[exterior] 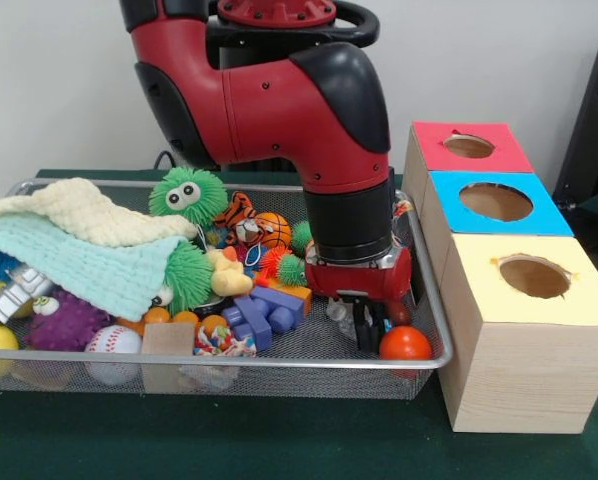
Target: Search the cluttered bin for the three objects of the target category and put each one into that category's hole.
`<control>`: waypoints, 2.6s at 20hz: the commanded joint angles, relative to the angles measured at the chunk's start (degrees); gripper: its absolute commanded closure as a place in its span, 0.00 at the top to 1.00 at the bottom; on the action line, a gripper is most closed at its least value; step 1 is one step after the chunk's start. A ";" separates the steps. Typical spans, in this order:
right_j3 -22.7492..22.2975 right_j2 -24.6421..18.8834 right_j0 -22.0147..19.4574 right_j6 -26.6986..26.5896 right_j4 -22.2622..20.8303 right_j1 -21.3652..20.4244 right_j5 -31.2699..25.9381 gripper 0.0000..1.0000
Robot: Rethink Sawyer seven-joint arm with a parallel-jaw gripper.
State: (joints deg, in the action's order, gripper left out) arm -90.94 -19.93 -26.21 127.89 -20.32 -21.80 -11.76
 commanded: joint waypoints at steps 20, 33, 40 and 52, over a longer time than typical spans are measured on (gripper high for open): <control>-1.75 10.02 8.62 4.60 -1.63 -2.89 -0.43 1.00; -2.56 19.41 12.18 17.94 12.10 1.82 7.60 1.00; -2.44 23.64 14.68 16.69 18.61 3.58 11.94 1.00; -1.91 26.60 18.09 11.09 23.57 5.11 14.97 1.00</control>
State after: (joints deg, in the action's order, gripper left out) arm -91.40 4.78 -8.18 127.90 -0.15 -20.24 0.04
